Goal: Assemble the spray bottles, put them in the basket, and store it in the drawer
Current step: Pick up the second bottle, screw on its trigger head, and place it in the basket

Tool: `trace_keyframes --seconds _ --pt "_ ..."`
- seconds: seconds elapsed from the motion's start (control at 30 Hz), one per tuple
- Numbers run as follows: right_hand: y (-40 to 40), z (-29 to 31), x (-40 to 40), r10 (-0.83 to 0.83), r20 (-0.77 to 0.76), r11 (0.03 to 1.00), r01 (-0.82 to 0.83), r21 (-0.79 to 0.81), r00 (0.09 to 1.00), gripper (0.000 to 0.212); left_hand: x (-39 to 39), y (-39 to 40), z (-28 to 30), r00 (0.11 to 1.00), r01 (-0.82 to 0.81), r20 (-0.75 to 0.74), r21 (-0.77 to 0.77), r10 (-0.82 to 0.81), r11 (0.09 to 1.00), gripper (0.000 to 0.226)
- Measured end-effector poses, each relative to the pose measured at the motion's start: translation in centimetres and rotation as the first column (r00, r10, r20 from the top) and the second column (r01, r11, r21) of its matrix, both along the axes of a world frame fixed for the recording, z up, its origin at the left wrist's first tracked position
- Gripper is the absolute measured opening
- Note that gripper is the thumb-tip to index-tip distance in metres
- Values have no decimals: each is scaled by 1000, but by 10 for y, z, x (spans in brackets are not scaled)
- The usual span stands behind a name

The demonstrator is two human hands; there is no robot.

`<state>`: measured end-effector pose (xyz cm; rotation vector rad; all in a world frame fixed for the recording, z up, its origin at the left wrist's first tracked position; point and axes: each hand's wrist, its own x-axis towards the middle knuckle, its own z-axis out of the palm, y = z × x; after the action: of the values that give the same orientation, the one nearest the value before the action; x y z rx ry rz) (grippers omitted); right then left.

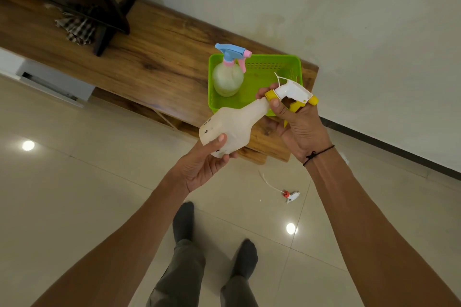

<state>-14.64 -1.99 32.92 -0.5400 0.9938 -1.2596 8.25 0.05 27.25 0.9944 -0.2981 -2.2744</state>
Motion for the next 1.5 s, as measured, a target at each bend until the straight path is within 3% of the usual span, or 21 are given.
trace_keyframes --seconds 0.2,0.3,0.5,0.67,0.73,0.83,0.93,1.03,1.2,1.27,1.33,1.43,1.5 --pt "1 -2 1 -18 10 1000 18 21 1000 43 -5 -1 2 1000 -5 -3 -2 5 1000 99" --pt "3 -6 2 -23 46 1000 22 17 999 33 -5 0 -1 999 -22 -23 25 22 999 101" --pt "5 -10 5 20 56 1000 -20 -2 998 31 -3 5 -4 993 -37 -103 122 50 992 96" --pt "3 -9 8 -78 -4 997 78 23 997 28 -7 9 -2 1000 -22 -4 -62 22 998 94" --pt "3 -10 11 -141 -11 989 142 33 990 28 -8 8 -2 998 -49 -46 -99 45 994 96" --pt "5 -9 16 -191 -22 980 192 50 981 30 -7 2 3 977 -136 -177 -67 123 988 66" --pt "6 -9 19 -243 -56 966 246 74 968 35 -10 -1 3 981 -165 -111 -72 157 984 59" --pt "7 -10 21 -287 -65 952 292 89 956 42 -8 -3 2 984 -160 -96 -87 151 983 79" --pt "9 -11 18 -283 -47 954 286 92 958 53 0 -11 5 971 199 175 -205 -164 958 71" --pt "9 -11 15 -269 -70 957 275 91 961 53 2 -14 5 944 267 255 -221 -209 938 77" --pt "9 -10 14 -265 -102 957 275 99 959 54 4 -18 4 959 230 225 -248 -175 941 75" --pt "7 -11 14 -272 -137 950 288 117 953 55 4 -25 9 992 87 108 -149 -71 985 47" --pt "5 -11 16 -279 -142 948 296 116 950 56 2 -25 8 992 27 122 -90 -16 996 56"
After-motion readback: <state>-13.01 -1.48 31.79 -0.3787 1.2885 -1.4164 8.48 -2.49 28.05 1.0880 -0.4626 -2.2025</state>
